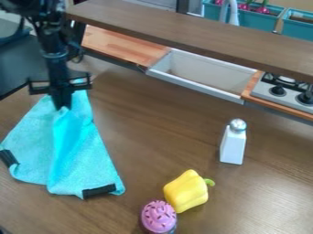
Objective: Unfold the cloth from bottom left to top right
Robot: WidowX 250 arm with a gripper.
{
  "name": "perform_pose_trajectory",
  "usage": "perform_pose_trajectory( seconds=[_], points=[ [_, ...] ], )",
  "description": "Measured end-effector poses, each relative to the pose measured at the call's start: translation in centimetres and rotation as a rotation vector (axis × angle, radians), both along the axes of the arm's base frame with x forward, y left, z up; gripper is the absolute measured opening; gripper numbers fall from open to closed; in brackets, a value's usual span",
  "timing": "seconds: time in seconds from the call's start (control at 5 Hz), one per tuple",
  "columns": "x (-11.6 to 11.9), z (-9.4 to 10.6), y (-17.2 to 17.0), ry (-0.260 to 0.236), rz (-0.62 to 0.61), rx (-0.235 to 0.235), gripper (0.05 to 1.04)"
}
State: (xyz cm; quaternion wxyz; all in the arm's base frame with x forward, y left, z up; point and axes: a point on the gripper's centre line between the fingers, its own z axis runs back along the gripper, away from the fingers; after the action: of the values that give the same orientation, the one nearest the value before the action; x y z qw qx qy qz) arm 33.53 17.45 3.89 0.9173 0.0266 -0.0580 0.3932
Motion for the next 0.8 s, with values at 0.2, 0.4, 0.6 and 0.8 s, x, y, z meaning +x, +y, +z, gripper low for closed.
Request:
perform_pose_trajectory(
  seconds=[0.2,0.4,0.6,0.8],
  points=[
    [2.1,1.0,-2.0,-0.017,0.001,0.005,0.063],
    [4.0,0.6,-3.5,-0.005,0.030,-0.001,0.063],
    [6.2,0.5,-5.2,-0.003,0.037,0.002,0.063],
    [7.8,0.3,-7.0,0.012,0.046,0.001,0.061]
  ],
)
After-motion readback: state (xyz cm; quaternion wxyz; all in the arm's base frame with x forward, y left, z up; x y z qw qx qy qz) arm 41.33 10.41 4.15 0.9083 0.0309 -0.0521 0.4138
